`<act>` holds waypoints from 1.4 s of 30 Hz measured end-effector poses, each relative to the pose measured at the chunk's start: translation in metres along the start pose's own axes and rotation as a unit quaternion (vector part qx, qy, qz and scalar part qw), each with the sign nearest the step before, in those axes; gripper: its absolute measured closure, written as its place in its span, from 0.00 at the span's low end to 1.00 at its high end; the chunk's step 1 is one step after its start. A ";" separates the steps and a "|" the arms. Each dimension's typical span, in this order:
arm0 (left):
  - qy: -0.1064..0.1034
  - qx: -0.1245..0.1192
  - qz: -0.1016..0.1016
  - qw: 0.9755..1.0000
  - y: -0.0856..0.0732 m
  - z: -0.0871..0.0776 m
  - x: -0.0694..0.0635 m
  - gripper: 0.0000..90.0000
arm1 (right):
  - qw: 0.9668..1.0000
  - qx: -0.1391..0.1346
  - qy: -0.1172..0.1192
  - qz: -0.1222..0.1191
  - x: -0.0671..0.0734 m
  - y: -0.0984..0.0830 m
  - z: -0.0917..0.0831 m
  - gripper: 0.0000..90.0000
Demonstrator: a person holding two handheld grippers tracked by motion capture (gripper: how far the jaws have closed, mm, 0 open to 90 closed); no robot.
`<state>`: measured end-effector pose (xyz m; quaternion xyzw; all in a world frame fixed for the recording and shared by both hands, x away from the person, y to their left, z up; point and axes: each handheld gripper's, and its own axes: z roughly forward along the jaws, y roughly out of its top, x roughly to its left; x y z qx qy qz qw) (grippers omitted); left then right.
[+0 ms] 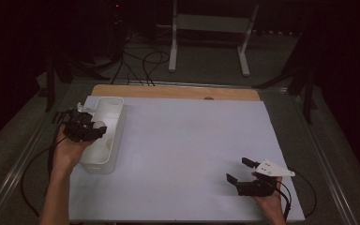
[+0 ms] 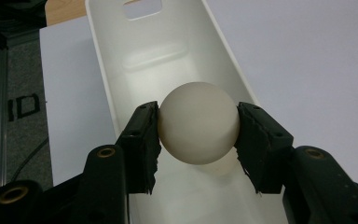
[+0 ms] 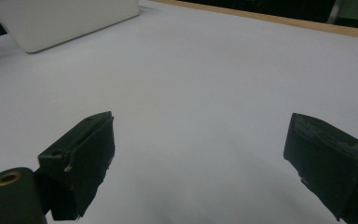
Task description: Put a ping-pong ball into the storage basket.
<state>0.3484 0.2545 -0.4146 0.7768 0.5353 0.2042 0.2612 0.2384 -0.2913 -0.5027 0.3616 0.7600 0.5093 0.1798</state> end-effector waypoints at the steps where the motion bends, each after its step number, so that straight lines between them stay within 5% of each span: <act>1: 0.001 -0.001 0.000 1.000 0.000 0.000 0.000 0.57 | 1.000 0.000 0.000 0.000 0.000 0.000 0.000 0.09; 17: -0.010 -0.008 -0.005 1.000 -0.004 0.001 -0.001 0.51 | 1.000 0.000 -0.002 -0.001 0.000 0.000 -0.001 0.09; 19: -0.002 -0.007 -0.008 1.000 -0.004 0.002 -0.002 0.23 | 1.000 0.000 -0.002 0.000 0.000 0.000 -0.001 0.09; 23: -0.002 -0.011 -0.017 1.000 -0.004 0.002 0.000 0.09 | 1.000 0.000 -0.002 -0.001 0.000 0.000 -0.001 0.09; 42: -0.023 -0.027 -0.006 0.999 -0.011 0.000 -0.003 0.03 | 1.000 0.000 -0.002 -0.001 0.000 0.000 -0.001 0.09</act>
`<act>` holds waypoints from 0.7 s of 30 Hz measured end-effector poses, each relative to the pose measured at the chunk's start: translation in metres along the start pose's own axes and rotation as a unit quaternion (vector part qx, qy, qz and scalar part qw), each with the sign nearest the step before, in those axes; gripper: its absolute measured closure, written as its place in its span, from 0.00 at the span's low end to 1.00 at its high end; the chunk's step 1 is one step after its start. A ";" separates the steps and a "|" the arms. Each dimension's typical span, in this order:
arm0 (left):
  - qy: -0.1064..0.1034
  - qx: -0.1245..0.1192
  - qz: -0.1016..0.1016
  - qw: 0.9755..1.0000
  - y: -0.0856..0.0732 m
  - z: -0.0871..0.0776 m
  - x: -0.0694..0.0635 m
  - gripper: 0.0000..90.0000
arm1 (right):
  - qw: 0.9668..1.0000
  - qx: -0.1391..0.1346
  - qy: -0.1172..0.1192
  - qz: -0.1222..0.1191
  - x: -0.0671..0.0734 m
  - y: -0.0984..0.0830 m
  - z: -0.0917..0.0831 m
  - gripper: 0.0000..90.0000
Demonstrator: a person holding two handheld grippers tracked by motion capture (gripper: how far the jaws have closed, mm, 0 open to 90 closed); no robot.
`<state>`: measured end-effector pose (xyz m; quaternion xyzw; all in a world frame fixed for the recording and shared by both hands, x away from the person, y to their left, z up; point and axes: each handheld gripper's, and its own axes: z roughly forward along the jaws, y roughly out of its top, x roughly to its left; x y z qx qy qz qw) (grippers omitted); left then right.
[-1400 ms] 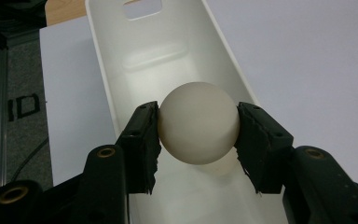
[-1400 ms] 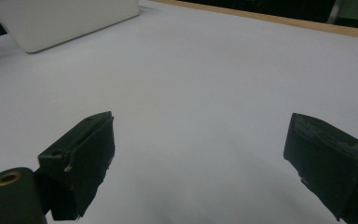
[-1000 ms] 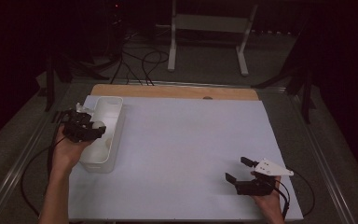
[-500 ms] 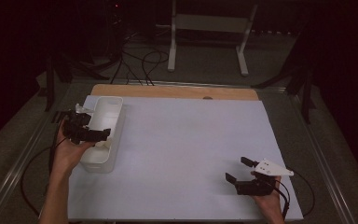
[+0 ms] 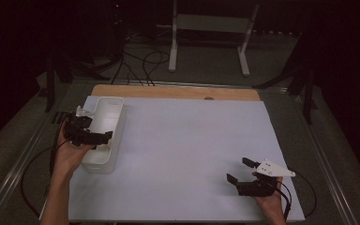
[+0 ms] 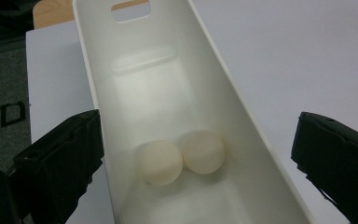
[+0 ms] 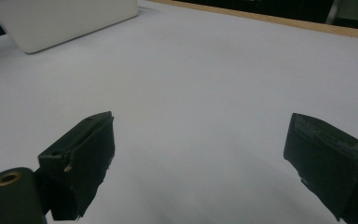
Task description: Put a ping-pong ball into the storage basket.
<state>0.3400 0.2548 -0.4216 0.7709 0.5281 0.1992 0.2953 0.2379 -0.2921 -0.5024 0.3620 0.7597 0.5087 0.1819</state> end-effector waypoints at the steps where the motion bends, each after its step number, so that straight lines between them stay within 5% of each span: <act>1: -0.006 -0.004 0.000 1.000 -0.001 -0.001 -0.001 0.03 | 1.000 0.000 0.000 -0.001 0.000 0.000 0.000 0.09; 21: -0.036 -0.058 0.018 0.998 -0.021 -0.008 -0.010 0.05 | 1.000 0.000 0.001 0.001 0.000 0.000 0.000 0.09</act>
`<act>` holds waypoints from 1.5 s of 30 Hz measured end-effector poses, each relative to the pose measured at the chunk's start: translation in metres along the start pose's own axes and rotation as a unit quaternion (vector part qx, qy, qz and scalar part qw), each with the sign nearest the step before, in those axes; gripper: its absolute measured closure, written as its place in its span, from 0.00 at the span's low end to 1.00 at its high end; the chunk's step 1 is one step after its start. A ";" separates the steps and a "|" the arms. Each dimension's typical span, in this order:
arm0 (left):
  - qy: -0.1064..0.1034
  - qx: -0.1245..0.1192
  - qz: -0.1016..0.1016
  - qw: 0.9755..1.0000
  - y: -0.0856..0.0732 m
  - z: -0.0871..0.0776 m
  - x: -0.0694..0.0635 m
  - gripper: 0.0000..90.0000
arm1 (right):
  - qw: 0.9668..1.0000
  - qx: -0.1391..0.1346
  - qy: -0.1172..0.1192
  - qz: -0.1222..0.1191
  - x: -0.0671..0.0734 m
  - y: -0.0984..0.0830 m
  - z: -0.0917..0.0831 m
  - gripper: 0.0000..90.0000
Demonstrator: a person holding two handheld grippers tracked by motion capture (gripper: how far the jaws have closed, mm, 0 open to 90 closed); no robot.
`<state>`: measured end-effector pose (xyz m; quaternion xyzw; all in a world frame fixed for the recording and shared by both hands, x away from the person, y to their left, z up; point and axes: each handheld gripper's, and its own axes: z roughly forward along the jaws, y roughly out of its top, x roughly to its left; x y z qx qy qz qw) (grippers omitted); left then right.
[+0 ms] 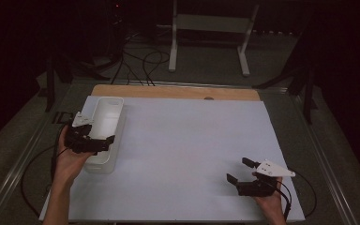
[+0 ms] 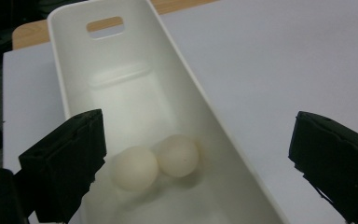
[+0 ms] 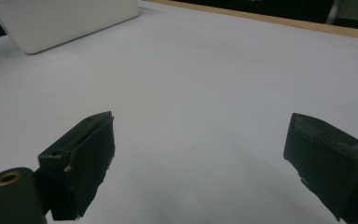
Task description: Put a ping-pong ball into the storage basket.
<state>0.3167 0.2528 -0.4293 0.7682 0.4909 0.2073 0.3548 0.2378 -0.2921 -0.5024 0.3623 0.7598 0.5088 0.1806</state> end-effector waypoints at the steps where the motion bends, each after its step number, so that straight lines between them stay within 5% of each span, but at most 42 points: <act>1: -0.001 -0.003 0.002 1.000 -0.001 -0.001 -0.001 0.05 | 1.000 -0.001 0.000 0.000 0.000 0.000 0.000 0.09; 25: -0.027 -0.070 0.026 0.997 -0.027 -0.012 -0.020 0.04 | 1.000 -0.002 -0.001 0.001 0.000 0.000 0.000 0.09; 45: -0.072 -0.110 0.039 0.991 -0.053 -0.013 -0.032 0.04 | 1.000 -0.003 -0.001 0.000 0.000 0.000 0.000 0.09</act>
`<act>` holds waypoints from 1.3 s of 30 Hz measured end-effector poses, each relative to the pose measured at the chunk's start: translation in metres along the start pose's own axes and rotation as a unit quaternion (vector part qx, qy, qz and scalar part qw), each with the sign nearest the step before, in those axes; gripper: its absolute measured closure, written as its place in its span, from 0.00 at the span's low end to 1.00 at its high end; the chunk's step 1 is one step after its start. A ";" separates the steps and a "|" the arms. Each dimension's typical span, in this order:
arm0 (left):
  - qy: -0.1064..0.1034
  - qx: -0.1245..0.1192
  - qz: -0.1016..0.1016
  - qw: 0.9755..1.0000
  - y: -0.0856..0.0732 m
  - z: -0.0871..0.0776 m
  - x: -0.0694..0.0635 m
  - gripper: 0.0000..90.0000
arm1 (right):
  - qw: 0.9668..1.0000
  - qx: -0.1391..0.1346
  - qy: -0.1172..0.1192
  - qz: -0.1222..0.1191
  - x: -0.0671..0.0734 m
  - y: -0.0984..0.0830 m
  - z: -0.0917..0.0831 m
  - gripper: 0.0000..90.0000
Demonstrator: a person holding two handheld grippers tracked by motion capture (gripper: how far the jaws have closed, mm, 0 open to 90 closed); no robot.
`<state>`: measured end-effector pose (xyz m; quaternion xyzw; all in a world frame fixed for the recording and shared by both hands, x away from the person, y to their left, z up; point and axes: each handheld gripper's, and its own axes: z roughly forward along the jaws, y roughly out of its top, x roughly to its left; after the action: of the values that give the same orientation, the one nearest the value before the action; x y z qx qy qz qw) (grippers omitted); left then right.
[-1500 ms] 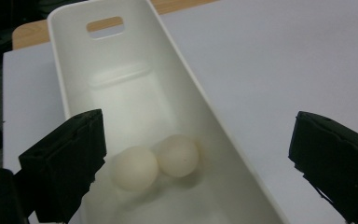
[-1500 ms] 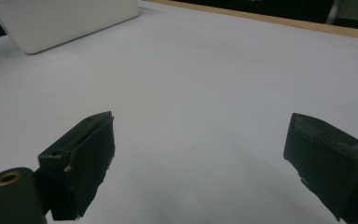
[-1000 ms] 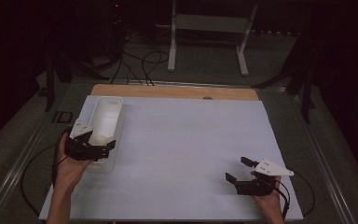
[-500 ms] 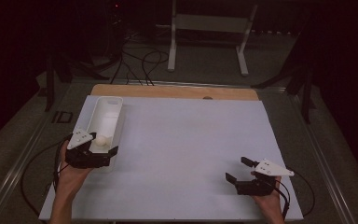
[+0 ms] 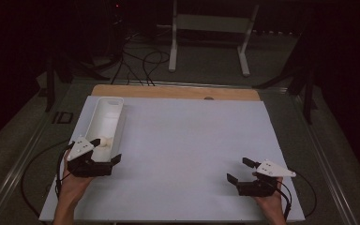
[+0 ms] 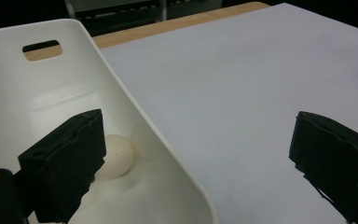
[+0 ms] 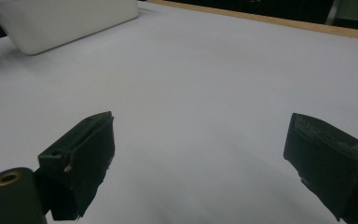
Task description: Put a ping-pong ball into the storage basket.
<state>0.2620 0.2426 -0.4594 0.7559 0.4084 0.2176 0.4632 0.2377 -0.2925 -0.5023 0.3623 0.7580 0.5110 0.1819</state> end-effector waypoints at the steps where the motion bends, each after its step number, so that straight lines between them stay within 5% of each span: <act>1: 0.000 0.000 0.000 1.000 0.000 0.000 0.000 0.05 | 1.000 0.000 0.000 0.000 0.000 0.000 0.000 0.09; 18: 0.006 -0.030 0.008 1.000 -0.020 -0.002 -0.006 0.04 | 1.000 -0.004 0.001 0.000 0.000 0.000 0.000 0.09; 39: -0.001 -0.030 0.003 1.000 -0.035 -0.008 -0.009 0.04 | 1.000 -0.010 -0.001 0.000 -0.001 0.001 -0.002 0.09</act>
<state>0.2370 0.2477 -0.4858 0.7430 0.3991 0.2300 0.4856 0.2370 -0.2941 -0.5006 0.3609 0.7527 0.5182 0.1864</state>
